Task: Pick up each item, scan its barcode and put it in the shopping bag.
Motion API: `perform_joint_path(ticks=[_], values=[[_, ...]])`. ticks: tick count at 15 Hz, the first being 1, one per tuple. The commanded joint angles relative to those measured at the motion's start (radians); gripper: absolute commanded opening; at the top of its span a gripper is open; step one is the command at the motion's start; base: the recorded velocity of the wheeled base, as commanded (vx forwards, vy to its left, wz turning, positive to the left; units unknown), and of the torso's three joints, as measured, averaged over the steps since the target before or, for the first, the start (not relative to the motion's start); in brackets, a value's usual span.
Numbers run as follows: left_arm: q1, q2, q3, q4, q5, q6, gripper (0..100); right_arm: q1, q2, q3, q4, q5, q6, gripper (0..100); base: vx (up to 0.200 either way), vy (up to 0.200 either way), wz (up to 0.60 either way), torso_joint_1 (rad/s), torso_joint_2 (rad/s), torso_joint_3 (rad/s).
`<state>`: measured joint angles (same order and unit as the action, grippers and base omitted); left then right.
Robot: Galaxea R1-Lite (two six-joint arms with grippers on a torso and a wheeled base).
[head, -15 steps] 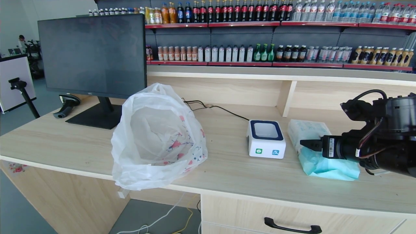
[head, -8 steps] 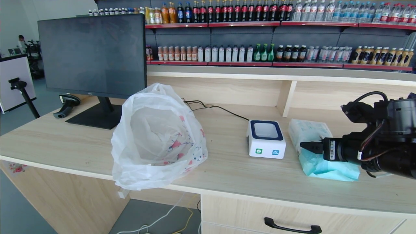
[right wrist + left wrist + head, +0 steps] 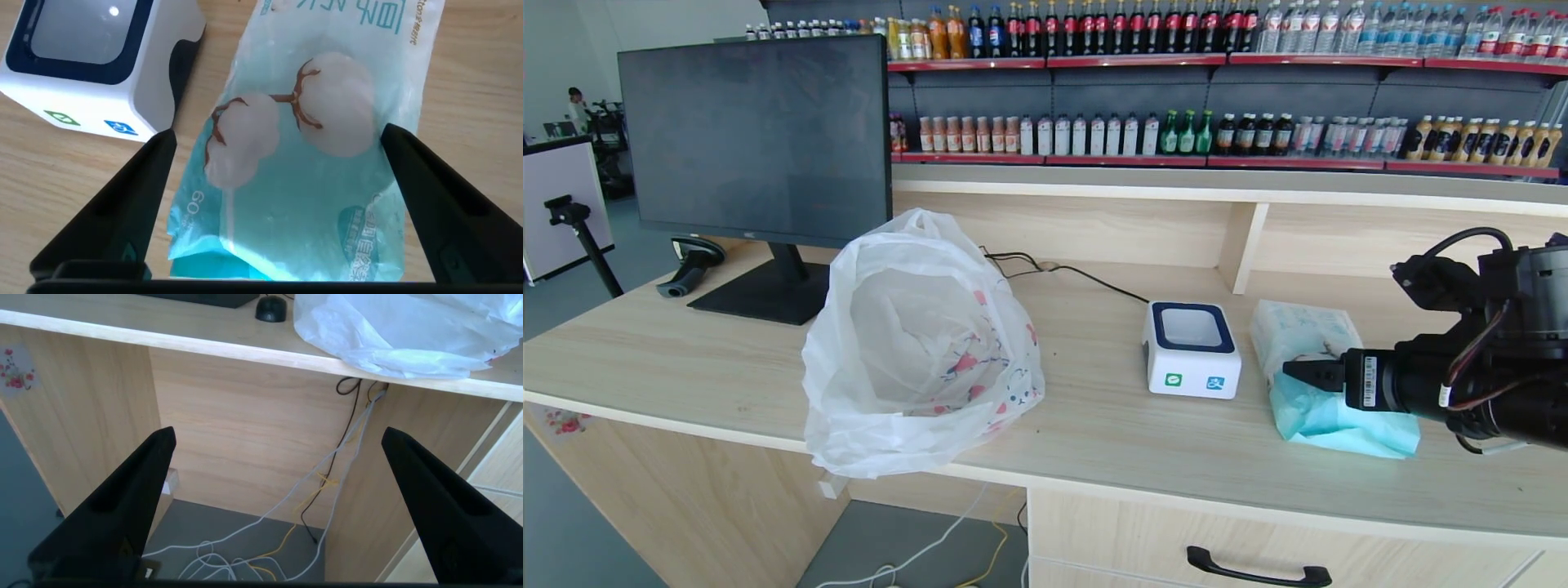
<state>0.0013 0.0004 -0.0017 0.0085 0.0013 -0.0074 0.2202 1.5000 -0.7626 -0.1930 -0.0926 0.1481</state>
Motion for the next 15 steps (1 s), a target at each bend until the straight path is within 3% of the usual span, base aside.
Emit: perform_joint_path(ticks=[1, 10, 15], values=[[0.0, 0.001, 0.0, 0.001, 0.0, 0.0, 100, 0.002, -0.014, -0.001, 0.003, -0.001, 0.001, 100, 0.0, 0.0, 0.0, 0.0, 0.0, 0.0], [0.0, 0.001, 0.0, 0.001, 0.0, 0.0, 100, 0.004, 0.008, -0.046, 0.01, -0.001, 0.068, 100, 0.0, 0.0, 0.0, 0.0, 0.0, 0.0], [0.0, 0.001, 0.0, 0.001, 0.0, 0.0, 100, 0.007, 0.002, -0.215, 0.326, 0.008, 0.096, 100, 0.0, 0.0, 0.0, 0.0, 0.0, 0.0]])
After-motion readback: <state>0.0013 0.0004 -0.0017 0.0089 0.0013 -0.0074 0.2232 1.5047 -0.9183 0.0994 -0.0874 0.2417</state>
